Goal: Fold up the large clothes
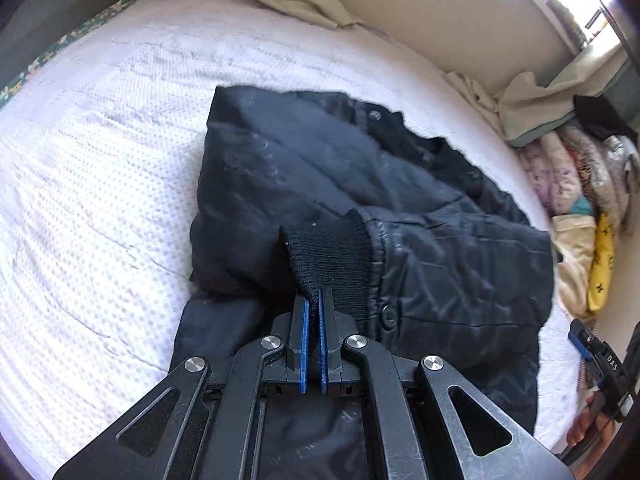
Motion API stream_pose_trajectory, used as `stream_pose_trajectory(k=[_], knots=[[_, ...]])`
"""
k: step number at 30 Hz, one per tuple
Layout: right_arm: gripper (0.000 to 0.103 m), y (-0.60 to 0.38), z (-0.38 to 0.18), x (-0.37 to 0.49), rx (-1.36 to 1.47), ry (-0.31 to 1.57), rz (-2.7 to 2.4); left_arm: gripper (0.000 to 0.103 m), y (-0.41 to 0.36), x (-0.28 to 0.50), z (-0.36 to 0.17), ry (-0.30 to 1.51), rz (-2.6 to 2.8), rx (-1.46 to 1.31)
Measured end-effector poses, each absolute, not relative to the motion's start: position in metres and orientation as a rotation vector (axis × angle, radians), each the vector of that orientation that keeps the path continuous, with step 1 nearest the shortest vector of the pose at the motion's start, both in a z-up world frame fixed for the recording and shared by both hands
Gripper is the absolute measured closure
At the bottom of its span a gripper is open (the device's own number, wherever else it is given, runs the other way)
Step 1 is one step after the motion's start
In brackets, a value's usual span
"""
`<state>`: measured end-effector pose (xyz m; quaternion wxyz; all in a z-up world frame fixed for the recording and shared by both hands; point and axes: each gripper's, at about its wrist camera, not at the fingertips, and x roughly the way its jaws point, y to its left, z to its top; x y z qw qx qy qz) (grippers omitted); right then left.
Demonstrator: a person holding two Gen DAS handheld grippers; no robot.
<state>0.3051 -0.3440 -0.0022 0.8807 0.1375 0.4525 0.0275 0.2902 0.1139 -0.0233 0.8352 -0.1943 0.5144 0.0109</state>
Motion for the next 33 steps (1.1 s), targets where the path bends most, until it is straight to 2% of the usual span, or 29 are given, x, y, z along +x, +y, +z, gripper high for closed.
stream_pose_trajectory(k=[1,4,9,13,21,24,26,27,28,29,33], knots=[[0.063,-0.337,-0.005,0.309,0.254,0.939,0.072,0.098,0.115,0.291,-0.027,1.103,0.027,-0.409],[0.074,-0.318,-0.018,0.32,0.178,0.945,0.11,0.098,0.111,0.293,-0.039,1.139,0.037,-0.393],[0.075,-0.291,-0.059,0.338,0.066,1.017,0.121,0.097,0.103,0.296,-0.05,1.16,0.045,-0.338],[0.076,-0.289,-0.087,0.348,0.063,1.078,0.085,0.092,0.103,0.301,-0.064,1.194,0.051,-0.329],[0.076,-0.269,-0.106,0.353,-0.042,1.082,0.032,0.091,0.09,0.306,-0.072,1.201,0.061,-0.285],[0.073,-0.275,-0.097,0.352,0.037,1.1,0.043,0.079,0.099,0.303,-0.064,1.205,0.066,-0.33],[0.062,-0.287,-0.081,0.348,0.144,1.112,0.078,0.064,0.108,0.299,-0.052,1.187,0.048,-0.371],[0.051,-0.295,-0.067,0.344,0.211,1.09,0.12,0.061,0.112,0.296,-0.045,1.17,0.03,-0.387],[0.044,-0.301,-0.055,0.34,0.243,1.067,0.148,0.054,0.114,0.293,-0.04,1.157,0.022,-0.39],[0.043,-0.305,-0.048,0.336,0.256,1.051,0.16,0.048,0.117,0.289,-0.032,1.137,0.016,-0.387],[0.042,-0.338,-0.026,0.318,0.329,1.037,0.184,0.037,0.131,0.277,-0.011,1.079,0.005,-0.374]])
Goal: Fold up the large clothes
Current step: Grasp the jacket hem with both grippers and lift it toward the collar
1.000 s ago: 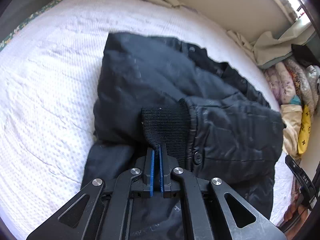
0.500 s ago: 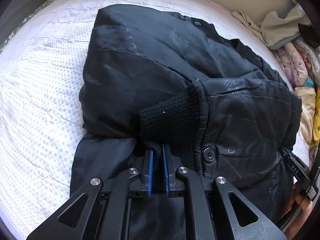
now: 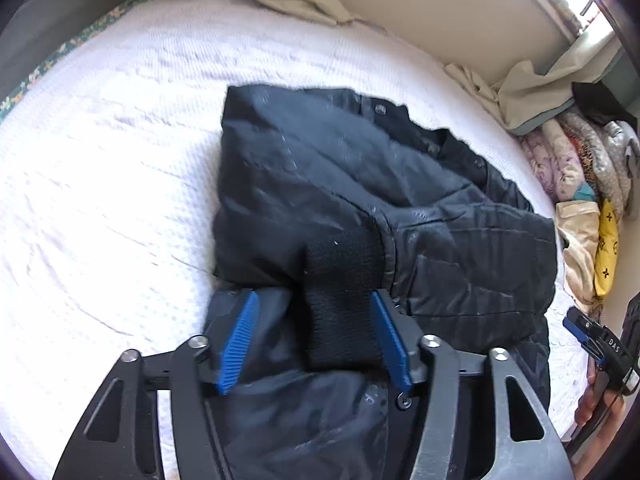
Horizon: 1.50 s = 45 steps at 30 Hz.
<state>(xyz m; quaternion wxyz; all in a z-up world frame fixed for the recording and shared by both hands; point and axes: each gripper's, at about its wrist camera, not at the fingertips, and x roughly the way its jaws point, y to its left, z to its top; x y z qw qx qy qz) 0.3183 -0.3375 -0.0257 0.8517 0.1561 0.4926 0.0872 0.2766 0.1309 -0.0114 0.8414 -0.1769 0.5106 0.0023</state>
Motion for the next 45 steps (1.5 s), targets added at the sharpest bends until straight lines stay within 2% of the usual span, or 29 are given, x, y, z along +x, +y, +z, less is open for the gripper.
stream_pose_trajectory(k=[8,18,28,36,37,38,39,40,42,45], knots=[[0.042,-0.401,-0.042,0.275,0.413,1.145,0.149,0.036,0.163,0.257,-0.006,1.118,-0.08,-0.54],[0.042,-0.403,-0.055,0.229,0.389,1.235,0.225,0.034,0.161,0.21,-0.007,1.21,-0.175,-0.574],[0.042,-0.414,-0.088,0.172,0.551,1.371,0.226,0.031,0.171,0.127,-0.037,1.355,-0.158,-0.612],[0.042,-0.411,-0.107,0.129,0.659,1.378,0.285,0.032,0.156,0.108,-0.063,1.413,-0.189,-0.645],[0.047,-0.407,-0.106,0.13,0.645,1.372,0.285,0.04,0.153,0.108,-0.064,1.415,-0.194,-0.635],[0.052,-0.406,-0.105,0.13,0.632,1.368,0.285,0.055,0.15,0.109,-0.065,1.416,-0.196,-0.617],[0.063,-0.404,-0.106,0.13,0.613,1.369,0.29,0.065,0.149,0.11,-0.066,1.417,-0.194,-0.596],[0.071,-0.403,-0.107,0.13,0.608,1.369,0.293,0.079,0.149,0.111,-0.066,1.416,-0.196,-0.593],[0.084,-0.403,-0.107,0.13,0.612,1.367,0.308,0.085,0.152,0.111,-0.066,1.406,-0.208,-0.618],[0.089,-0.398,-0.102,0.13,0.589,1.349,0.33,0.089,0.15,0.109,-0.059,1.376,-0.225,-0.604]])
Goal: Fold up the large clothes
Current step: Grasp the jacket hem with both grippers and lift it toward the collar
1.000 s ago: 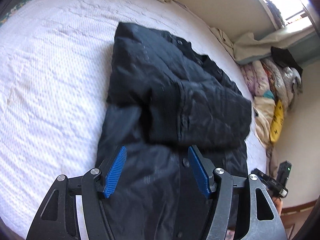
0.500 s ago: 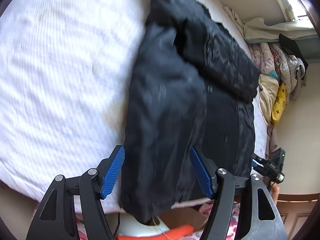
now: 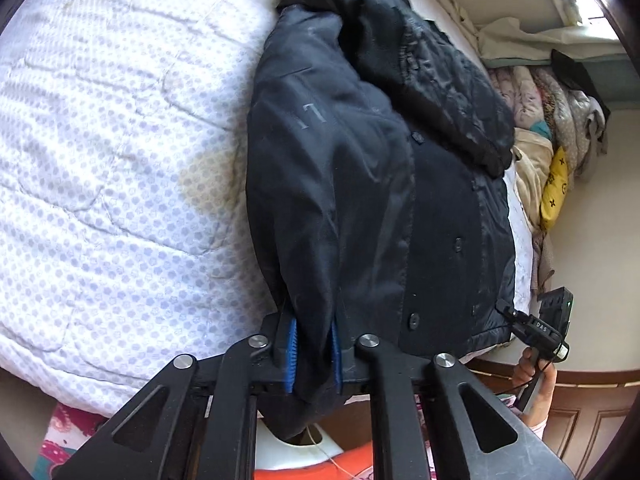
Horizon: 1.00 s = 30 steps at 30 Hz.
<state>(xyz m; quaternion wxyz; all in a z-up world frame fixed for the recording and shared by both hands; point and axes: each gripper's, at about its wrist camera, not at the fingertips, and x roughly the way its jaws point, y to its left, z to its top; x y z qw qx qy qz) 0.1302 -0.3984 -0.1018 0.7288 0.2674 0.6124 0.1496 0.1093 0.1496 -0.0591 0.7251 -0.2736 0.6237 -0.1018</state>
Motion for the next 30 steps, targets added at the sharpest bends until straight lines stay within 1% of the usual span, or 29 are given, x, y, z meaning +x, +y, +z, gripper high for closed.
stream_pose_trajectory(k=[6,13,18,21,23,24,26,27,28,29,30], knots=[[0.092,-0.389,-0.092,0.121,0.548,1.326,0.345,0.09,0.151,0.097,-0.044,1.329,-0.222,-0.554],[0.092,-0.38,-0.088,0.102,0.538,1.338,0.361,0.09,0.158,0.075,-0.029,1.329,-0.211,-0.535],[0.092,-0.382,-0.092,0.086,0.565,1.347,0.359,0.09,0.159,0.063,-0.027,1.345,-0.211,-0.528],[0.092,-0.386,-0.096,0.08,0.577,1.35,0.363,0.089,0.165,0.062,-0.036,1.361,-0.194,-0.548],[0.09,-0.382,-0.096,0.084,0.577,1.345,0.368,0.085,0.169,0.062,-0.045,1.367,-0.172,-0.586],[0.085,-0.383,-0.096,0.086,0.583,1.343,0.363,0.083,0.171,0.062,-0.049,1.368,-0.161,-0.599],[0.075,-0.383,-0.096,0.083,0.594,1.341,0.359,0.072,0.173,0.06,-0.054,1.365,-0.133,-0.616],[0.063,-0.386,-0.098,0.082,0.615,1.346,0.355,0.068,0.175,0.058,-0.056,1.365,-0.121,-0.619],[0.056,-0.388,-0.099,0.081,0.63,1.348,0.35,0.06,0.175,0.056,-0.058,1.366,-0.116,-0.625],[0.055,-0.388,-0.1,0.08,0.634,1.349,0.344,0.052,0.178,0.053,-0.061,1.372,-0.11,-0.641],[0.053,-0.389,-0.101,0.079,0.636,1.352,0.336,0.048,0.18,0.049,-0.064,1.378,-0.105,-0.657]])
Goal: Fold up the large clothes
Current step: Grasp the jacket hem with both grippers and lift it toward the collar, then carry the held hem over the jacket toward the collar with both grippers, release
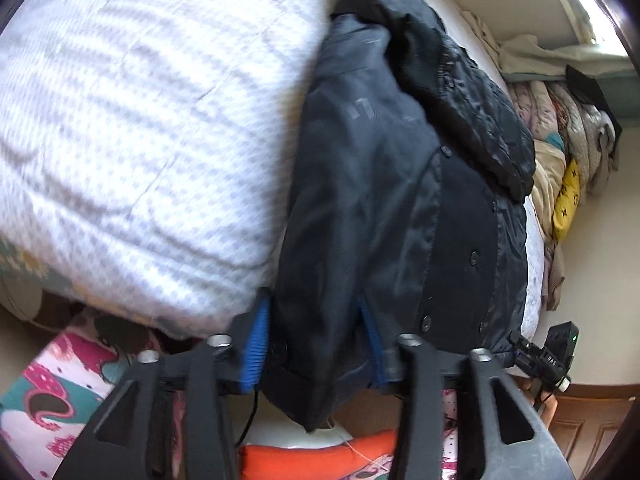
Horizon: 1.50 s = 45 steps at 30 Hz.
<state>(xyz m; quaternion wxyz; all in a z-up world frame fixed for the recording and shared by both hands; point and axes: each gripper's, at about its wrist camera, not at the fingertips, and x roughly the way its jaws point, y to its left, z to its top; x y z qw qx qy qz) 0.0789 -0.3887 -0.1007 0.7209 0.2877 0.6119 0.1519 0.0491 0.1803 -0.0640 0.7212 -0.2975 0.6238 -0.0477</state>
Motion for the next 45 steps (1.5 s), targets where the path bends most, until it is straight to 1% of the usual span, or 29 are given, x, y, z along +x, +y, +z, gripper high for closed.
stream_pose_trajectory(k=[1,2,4,7,8,9,10,11,13,16,23,34,39,45], knots=[[0.047,-0.389,-0.103,0.078,0.641,1.357,0.333,0.043,0.182,0.046,-0.068,1.391,-0.102,-0.676],[0.045,-0.389,-0.105,0.078,0.655,1.364,0.335,0.039,0.183,0.043,-0.07,1.396,-0.101,-0.682],[0.043,-0.386,-0.112,0.075,0.688,1.388,0.345,0.035,0.181,0.039,-0.075,1.401,-0.101,-0.678],[0.043,-0.379,-0.123,0.075,0.744,1.426,0.365,0.035,0.178,0.039,-0.077,1.393,-0.122,-0.686],[0.043,-0.377,-0.126,0.077,0.76,1.435,0.378,0.04,0.179,0.039,-0.077,1.385,-0.131,-0.694],[0.052,-0.375,-0.126,0.078,0.762,1.434,0.39,0.047,0.179,0.041,-0.076,1.374,-0.141,-0.699],[0.068,-0.374,-0.124,0.078,0.748,1.43,0.403,0.067,0.179,0.042,-0.075,1.365,-0.166,-0.703],[0.077,-0.377,-0.122,0.075,0.73,1.425,0.418,0.077,0.178,0.042,-0.073,1.358,-0.196,-0.715],[0.087,-0.372,-0.115,0.073,0.71,1.397,0.455,0.082,0.173,0.04,-0.064,1.33,-0.227,-0.696],[0.092,-0.369,-0.101,0.069,0.691,1.342,0.495,0.086,0.171,0.035,-0.053,1.288,-0.254,-0.699],[0.094,-0.373,-0.083,0.051,0.732,1.287,0.524,0.087,0.168,0.01,-0.023,1.248,-0.316,-0.714],[0.096,-0.392,-0.028,0.005,0.768,1.169,0.592,0.087,0.175,-0.023,0.032,1.171,-0.414,-0.754],[0.096,-0.395,-0.004,0.019,0.781,1.099,0.616,0.087,0.186,0.004,0.048,1.103,-0.444,-0.829],[0.096,-0.392,0.03,0.084,0.783,1.006,0.624,0.087,0.196,0.066,0.075,1.004,-0.423,-0.87]])
